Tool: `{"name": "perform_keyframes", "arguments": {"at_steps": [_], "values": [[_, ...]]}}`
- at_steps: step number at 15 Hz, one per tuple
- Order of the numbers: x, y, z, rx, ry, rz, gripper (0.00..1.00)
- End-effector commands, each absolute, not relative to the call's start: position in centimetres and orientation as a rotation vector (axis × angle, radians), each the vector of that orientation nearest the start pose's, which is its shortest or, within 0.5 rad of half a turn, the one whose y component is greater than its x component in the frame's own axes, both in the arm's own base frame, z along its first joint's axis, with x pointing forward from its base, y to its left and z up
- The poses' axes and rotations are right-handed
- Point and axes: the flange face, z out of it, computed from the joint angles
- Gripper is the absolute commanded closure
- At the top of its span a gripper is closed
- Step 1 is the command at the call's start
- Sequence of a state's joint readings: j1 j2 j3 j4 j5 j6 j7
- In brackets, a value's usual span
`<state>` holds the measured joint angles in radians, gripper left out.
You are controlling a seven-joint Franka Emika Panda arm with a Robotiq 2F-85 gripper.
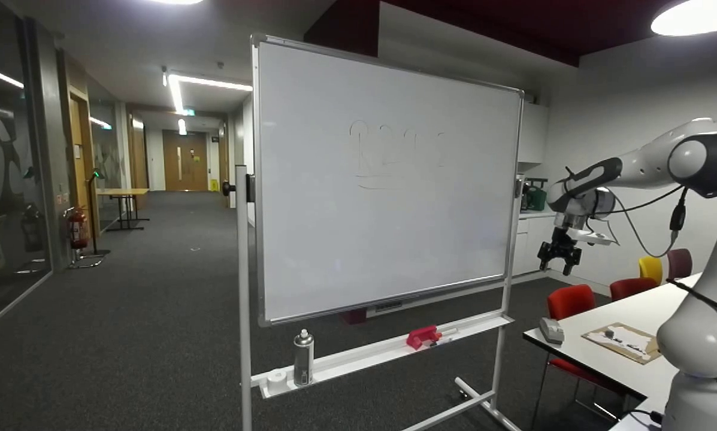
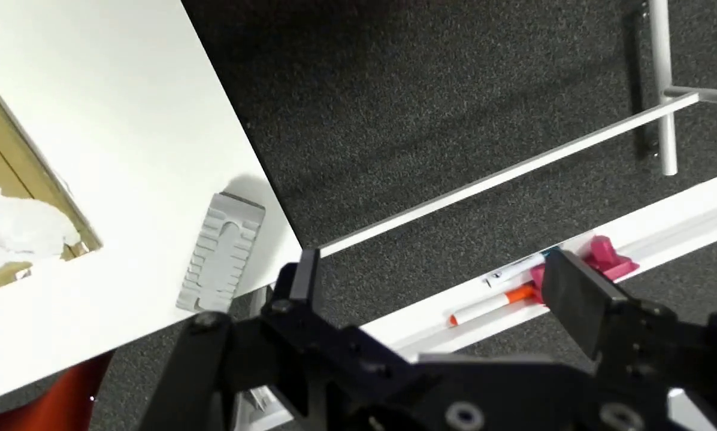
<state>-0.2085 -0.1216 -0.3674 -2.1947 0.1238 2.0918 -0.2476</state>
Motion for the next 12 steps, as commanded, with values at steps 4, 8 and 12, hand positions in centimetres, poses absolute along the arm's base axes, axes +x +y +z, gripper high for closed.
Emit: {"name": "perform_keyframes", "arguments": {"at_steps": [4, 8, 12], "values": [[44.0, -30.2, 38.5, -2.899, 0.709, -0.060, 0.00], [44.7, -30.8, 38.4, -2.890, 0.726, -0.065, 0.00], [46.5, -31.5, 37.0, -3.059, 0.704, -0.441, 0.00]]}}
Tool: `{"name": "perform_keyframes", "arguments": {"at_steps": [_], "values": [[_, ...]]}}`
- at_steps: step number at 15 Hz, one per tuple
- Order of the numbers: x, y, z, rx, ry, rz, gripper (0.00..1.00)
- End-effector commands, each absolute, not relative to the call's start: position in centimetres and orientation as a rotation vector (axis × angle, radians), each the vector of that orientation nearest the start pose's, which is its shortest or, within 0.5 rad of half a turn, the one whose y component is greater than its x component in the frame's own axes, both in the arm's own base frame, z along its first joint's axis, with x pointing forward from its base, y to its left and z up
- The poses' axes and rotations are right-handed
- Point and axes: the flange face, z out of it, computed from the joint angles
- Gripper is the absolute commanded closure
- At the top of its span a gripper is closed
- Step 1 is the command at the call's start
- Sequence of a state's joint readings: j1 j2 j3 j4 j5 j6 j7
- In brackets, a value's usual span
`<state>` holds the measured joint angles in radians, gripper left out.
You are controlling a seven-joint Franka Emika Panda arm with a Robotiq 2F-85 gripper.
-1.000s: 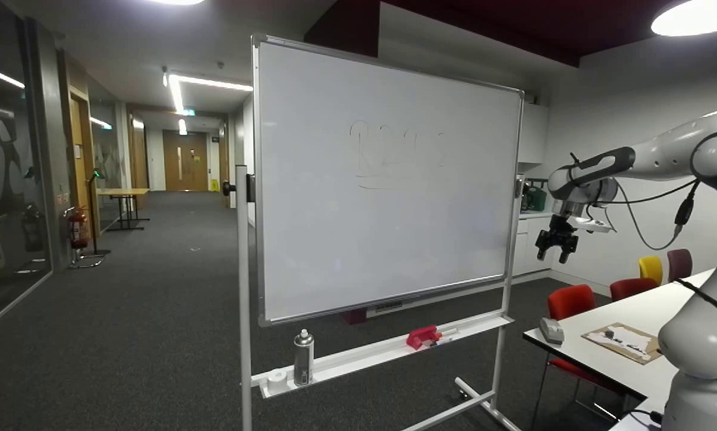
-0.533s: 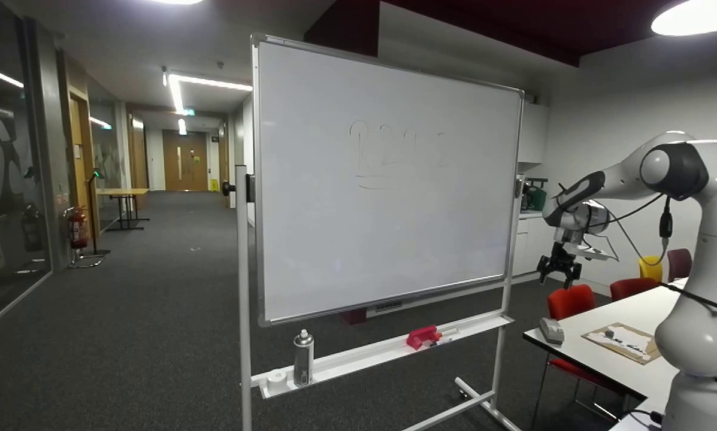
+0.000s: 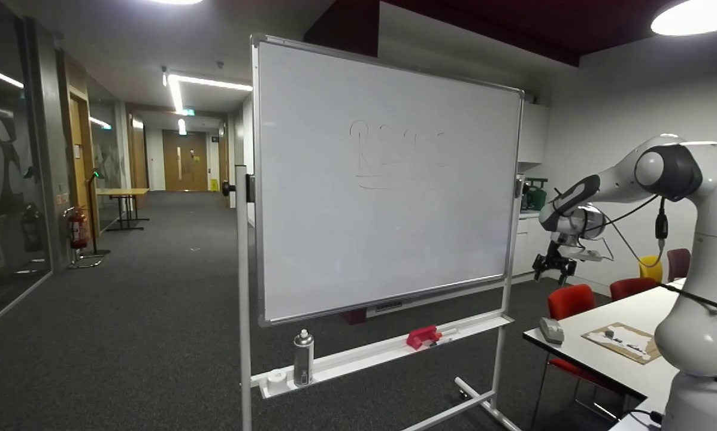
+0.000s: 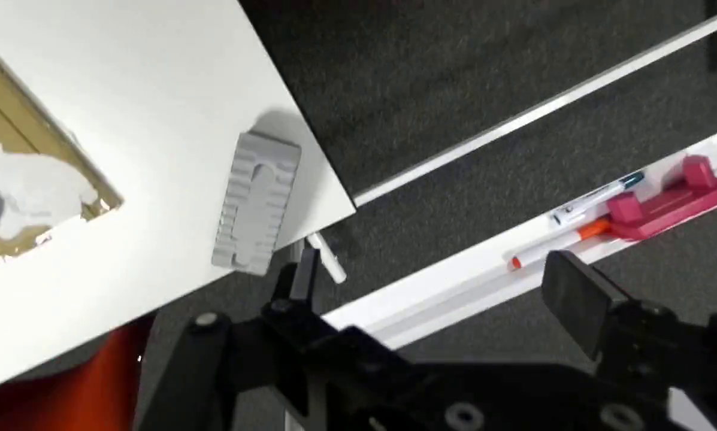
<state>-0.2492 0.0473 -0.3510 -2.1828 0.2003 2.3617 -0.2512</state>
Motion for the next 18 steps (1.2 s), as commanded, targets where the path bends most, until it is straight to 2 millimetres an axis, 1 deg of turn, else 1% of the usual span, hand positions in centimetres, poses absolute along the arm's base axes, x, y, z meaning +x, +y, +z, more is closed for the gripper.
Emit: {"name": "perform_keyframes", "arguments": {"at_steps": [1, 3, 5, 6, 7, 9, 10, 12, 16, 18], "values": [[46.9, -31.7, 36.6, -3.082, 0.716, -0.520, 0.00], [47.3, -32.2, 33.5, -3.088, 0.801, -0.596, 0.00], [47.6, -33.2, 30.4, -3.091, 0.903, -0.604, 0.00], [47.7, -33.7, 28.9, -3.080, 0.974, -0.578, 0.00], [47.7, -34.0, 27.5, -3.059, 1.029, -0.517, 0.00], [47.6, -34.2, 25.5, -3.009, 1.123, -0.399, 0.00], [47.6, -34.5, 24.9, -2.995, 1.163, -0.369, 0.00], [47.6, -35.3, 24.4, -2.973, 1.220, -0.337, 0.00], [48.1, -37.4, 24.6, -2.913, 1.355, -0.303, 0.00], [48.5, -38.2, 24.3, -2.913, 1.361, -0.270, 0.00]]}}
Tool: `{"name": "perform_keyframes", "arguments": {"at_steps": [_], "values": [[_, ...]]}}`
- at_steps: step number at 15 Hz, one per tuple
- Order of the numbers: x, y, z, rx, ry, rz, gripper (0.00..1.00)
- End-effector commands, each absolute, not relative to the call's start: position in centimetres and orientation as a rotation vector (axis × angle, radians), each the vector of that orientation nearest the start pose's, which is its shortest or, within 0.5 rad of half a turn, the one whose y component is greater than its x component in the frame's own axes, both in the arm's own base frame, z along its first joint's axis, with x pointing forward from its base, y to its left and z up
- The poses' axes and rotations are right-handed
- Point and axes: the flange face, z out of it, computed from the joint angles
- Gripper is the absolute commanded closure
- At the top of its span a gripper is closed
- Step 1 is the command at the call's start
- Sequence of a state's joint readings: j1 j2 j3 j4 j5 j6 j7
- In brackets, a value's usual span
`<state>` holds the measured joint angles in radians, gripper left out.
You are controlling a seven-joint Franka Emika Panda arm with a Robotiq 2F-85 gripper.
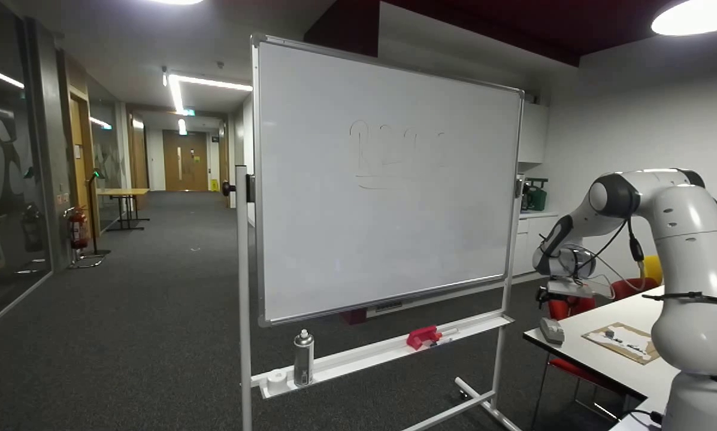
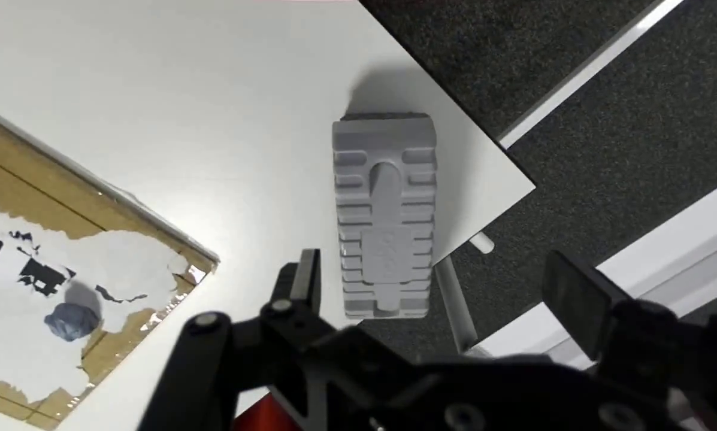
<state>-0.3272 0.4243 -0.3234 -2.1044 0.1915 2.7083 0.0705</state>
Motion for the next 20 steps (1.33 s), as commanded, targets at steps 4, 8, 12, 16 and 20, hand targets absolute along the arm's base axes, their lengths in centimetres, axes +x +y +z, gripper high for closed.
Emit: {"name": "perform_keyframes", "arguments": {"at_steps": [4, 8, 12, 16, 20], "values": [[49.7, -39.1, 22.6, -2.961, 1.287, -0.239, 0.00], [50.7, -39.1, 21.4, -2.976, 1.249, -0.233, 0.00], [51.2, -39.6, 20.4, -2.988, 1.241, -0.213, 0.00], [50.9, -40.5, 19.2, -2.965, 1.298, -0.167, 0.00], [50.4, -41.1, 18.2, -2.947, 1.314, -0.109, 0.00]]}}
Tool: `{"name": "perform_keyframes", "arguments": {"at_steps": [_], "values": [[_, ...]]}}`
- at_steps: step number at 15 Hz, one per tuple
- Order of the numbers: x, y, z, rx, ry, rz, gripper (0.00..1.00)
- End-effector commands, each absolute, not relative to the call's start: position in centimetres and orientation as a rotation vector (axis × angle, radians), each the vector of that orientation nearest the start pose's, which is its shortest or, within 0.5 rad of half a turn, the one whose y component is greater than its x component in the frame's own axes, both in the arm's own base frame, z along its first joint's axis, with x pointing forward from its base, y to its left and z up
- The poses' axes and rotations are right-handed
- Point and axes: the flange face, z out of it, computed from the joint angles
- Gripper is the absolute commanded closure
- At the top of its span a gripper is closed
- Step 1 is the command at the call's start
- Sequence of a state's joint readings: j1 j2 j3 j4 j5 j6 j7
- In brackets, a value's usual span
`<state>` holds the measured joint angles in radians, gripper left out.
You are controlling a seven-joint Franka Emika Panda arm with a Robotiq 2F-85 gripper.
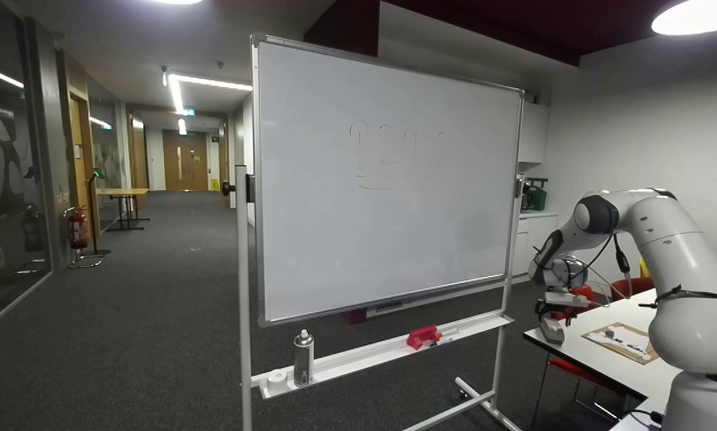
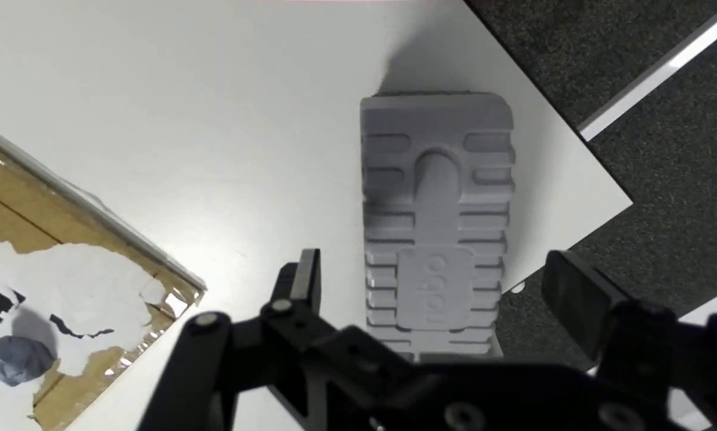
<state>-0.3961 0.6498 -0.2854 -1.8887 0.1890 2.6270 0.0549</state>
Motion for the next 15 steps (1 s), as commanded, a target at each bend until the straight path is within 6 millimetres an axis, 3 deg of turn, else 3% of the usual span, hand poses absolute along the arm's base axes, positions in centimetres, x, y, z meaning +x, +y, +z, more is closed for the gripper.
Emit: {"name": "perform_keyframes", "arguments": {"at_steps": [1, 9, 10, 12, 15], "values": [[50.4, -41.3, 18.1, -2.944, 1.316, -0.100, 0.00], [51.2, -42.5, 17.4, -2.942, 1.323, -0.077, 0.00], [51.3, -42.5, 17.4, -2.946, 1.314, -0.077, 0.25], [51.4, -42.6, 17.5, -2.947, 1.314, -0.082, 0.33], [51.5, -42.7, 17.5, -2.950, 1.307, -0.094, 0.58]]}}
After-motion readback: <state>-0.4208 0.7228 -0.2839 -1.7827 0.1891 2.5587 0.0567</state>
